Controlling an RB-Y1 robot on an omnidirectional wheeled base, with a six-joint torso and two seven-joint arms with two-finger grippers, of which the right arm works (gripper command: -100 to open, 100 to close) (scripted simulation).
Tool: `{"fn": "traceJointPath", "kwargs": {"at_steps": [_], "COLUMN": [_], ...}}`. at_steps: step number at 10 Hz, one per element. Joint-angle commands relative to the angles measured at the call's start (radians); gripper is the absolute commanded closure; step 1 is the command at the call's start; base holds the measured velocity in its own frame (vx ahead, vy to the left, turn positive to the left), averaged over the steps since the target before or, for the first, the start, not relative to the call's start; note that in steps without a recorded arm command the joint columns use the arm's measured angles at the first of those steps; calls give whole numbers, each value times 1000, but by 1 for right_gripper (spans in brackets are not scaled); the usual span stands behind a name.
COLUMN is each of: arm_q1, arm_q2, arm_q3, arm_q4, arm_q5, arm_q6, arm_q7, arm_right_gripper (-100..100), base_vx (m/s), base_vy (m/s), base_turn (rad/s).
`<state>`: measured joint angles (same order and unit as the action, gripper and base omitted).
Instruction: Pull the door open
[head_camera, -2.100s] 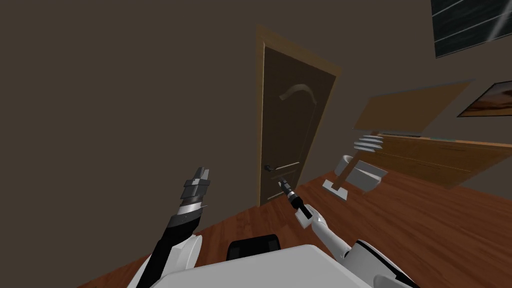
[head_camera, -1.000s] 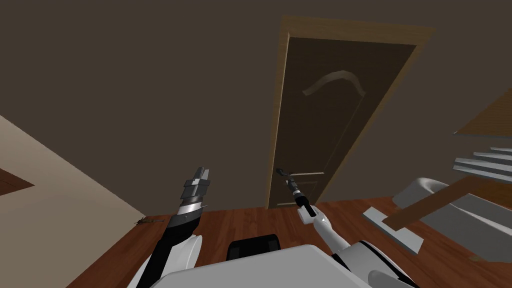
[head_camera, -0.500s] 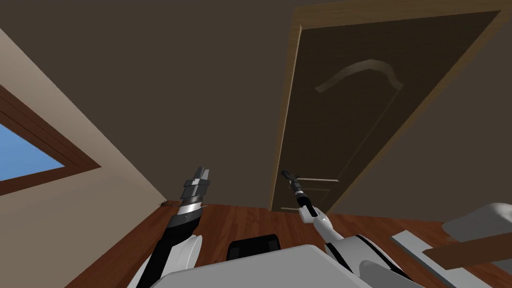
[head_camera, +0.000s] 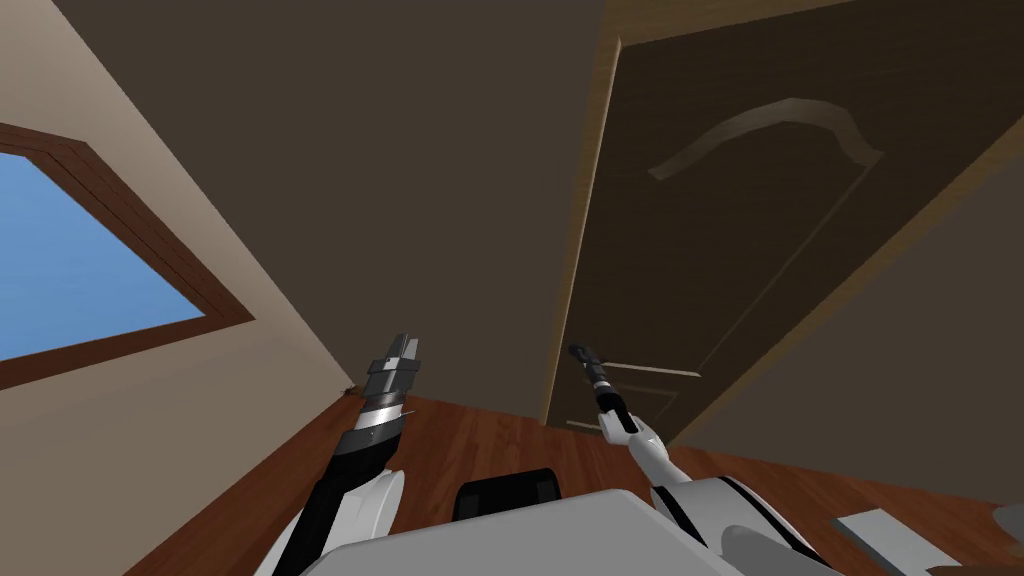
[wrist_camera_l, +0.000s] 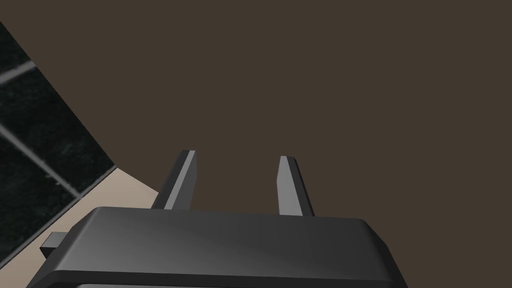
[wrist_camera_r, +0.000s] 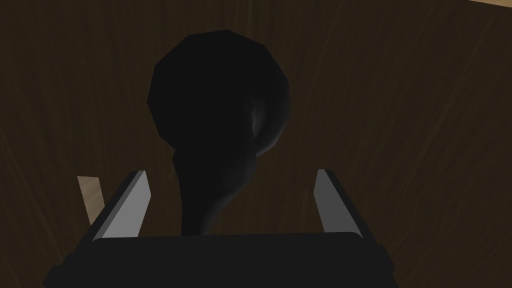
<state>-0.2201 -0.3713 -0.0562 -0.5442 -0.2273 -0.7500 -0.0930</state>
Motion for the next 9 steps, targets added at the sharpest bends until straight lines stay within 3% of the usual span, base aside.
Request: {"fn": "traceJointPath", "kwargs": {"at_steps": [1,2,3,8,9], "arm_q1": [-5,2,2,2,11], "arm_q2": [5,3,3,3,-7], "arm_q3": [-26,-17,-17,-17,-4], "arm_q4": [22,3,3,3,3], "arm_q5": [-12,-8,-8,-8,-2], "arm_q6": [-3,5,5,5,0], "arm_q7": [18,11,11,11,-7], "arm_right_gripper": [-100,-100,100,100,100], "base_vx": [-3,-1,0,0,-110], "base_vy": [-73,-36,4,5,-26], "base_turn": [244,40,-37,-5,108]}}
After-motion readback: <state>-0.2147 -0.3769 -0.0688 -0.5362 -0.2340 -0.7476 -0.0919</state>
